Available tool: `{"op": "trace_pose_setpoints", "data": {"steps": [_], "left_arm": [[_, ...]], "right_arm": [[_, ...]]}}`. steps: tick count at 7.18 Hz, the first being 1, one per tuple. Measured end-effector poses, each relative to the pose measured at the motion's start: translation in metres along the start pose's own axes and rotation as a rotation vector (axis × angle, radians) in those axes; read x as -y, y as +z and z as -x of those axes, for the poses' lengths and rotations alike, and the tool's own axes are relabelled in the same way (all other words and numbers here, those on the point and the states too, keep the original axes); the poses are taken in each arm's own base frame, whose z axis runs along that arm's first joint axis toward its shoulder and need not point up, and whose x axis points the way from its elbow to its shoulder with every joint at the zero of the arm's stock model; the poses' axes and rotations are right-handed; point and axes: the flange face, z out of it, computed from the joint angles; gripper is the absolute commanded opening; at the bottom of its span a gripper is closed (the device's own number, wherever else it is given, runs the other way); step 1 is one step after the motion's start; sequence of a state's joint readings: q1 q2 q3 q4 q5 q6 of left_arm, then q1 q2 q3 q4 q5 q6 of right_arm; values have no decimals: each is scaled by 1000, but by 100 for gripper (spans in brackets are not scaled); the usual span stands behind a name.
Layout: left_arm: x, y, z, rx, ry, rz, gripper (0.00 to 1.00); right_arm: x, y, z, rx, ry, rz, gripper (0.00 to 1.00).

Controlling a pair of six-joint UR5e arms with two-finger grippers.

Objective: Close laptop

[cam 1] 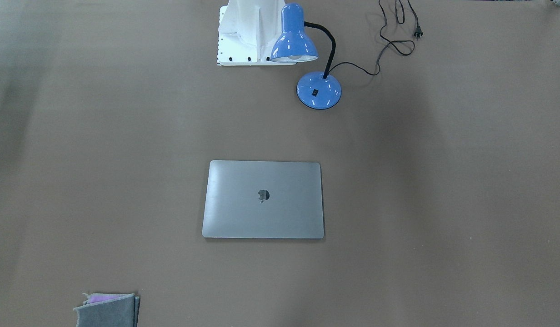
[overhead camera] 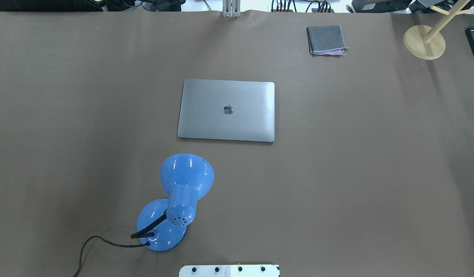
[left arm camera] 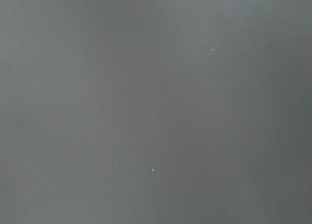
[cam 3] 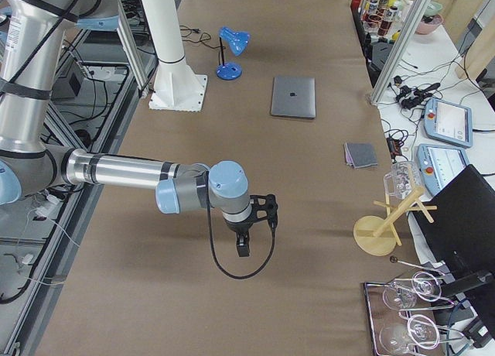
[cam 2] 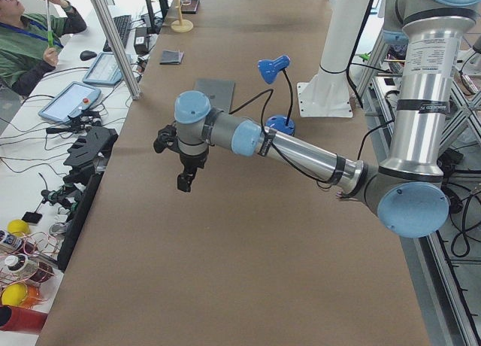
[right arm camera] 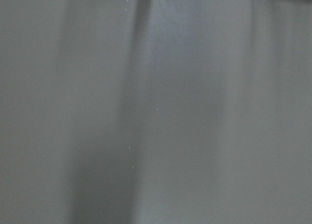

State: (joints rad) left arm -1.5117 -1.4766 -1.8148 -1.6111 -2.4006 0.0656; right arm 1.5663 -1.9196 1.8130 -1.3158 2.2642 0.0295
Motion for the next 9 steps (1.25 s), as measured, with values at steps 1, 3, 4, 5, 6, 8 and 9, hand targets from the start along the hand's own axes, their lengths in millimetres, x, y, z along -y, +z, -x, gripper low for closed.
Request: {"op": "trace_pose_setpoints", "data": {"steps": [1, 3, 4, 5, 6, 8, 9], "left_arm": [[-22, 11, 13, -6, -3, 7, 99], [-51, 24, 27, -9, -31, 36, 99], [-56, 27, 29, -9, -35, 42, 99], [-57, 28, 29, -9, -35, 49, 99], [-58, 31, 29, -10, -47, 69, 99], [-61, 30, 32, -7, -74, 117, 99], [-59, 26, 33, -5, -73, 119, 99]], "right_arm": [[-12, 6, -9, -34, 13, 18, 100], [-14, 3, -5, -9, 20, 26, 100], [-12, -2, 4, 25, 27, 42, 100], [-10, -6, 13, 37, 36, 67, 100], [-7, -10, 21, 39, 44, 92, 100], [2, -14, 31, 37, 61, 135, 100], [7, -19, 36, 31, 75, 153, 100]]}}
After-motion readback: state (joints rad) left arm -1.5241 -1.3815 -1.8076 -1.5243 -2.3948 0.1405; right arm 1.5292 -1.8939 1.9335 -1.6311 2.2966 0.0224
